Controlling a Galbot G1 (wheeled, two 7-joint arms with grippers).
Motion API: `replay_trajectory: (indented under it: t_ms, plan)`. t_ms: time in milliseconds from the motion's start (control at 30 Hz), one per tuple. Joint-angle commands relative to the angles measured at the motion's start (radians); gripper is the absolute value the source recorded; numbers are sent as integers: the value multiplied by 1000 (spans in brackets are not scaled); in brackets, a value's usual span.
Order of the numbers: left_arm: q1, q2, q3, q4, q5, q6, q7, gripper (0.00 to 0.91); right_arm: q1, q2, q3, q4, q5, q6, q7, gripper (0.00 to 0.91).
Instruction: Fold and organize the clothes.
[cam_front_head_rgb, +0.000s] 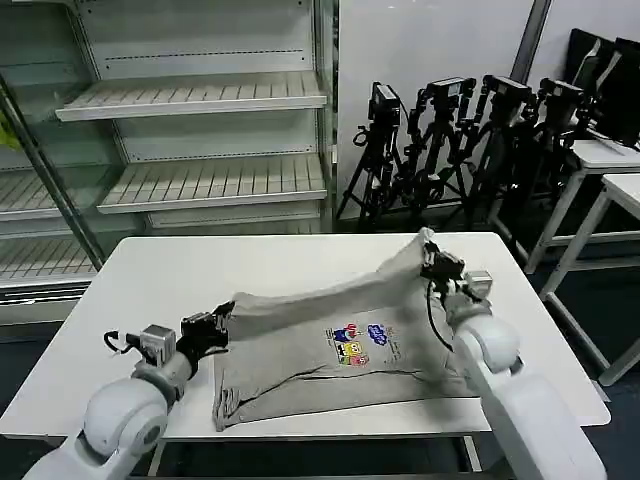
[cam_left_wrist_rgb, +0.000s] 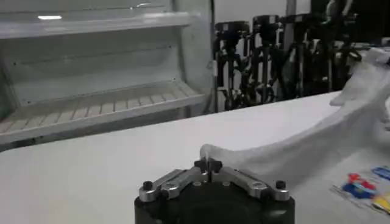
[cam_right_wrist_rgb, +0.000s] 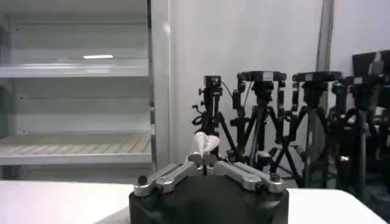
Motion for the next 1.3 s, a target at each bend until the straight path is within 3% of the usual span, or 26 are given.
replay_trajectory:
  t_ms: [33, 200, 233, 267, 367, 600, 967, 1100, 1300]
  plan:
    - [275, -3, -34, -165, 184, -4, 22, 30, -351, -31, 163, 248, -54, 18, -7, 0]
    - [314, -19, -10, -121, 259, -13, 46, 60, -425, 7, 149, 226, -123, 30, -1, 0]
    - [315, -23, -7, -107, 265, -13, 51, 615, -430, 14, 146, 221, -134, 28, 1, 907]
    - [311, -24, -5, -99, 271, -12, 51, 907, -431, 19, 142, 218, -143, 24, 13, 907]
    - [295, -31, -8, -80, 277, -1, 52, 907, -431, 27, 141, 215, -143, -11, 36, 907]
    - [299, -92, -34, -115, 261, -35, 7, 907, -486, 44, 174, 274, -152, 25, 50, 907]
    - [407, -402, -91, -181, 186, -139, -134, 907, -638, 97, 246, 360, -190, 79, 61, 907]
    - [406, -474, -51, -122, 208, -174, -172, 907, -651, 121, 243, 350, -203, 84, 65, 907]
    - [387, -521, -15, -35, 256, -208, -208, 907, -664, 147, 229, 341, -225, 92, 67, 907]
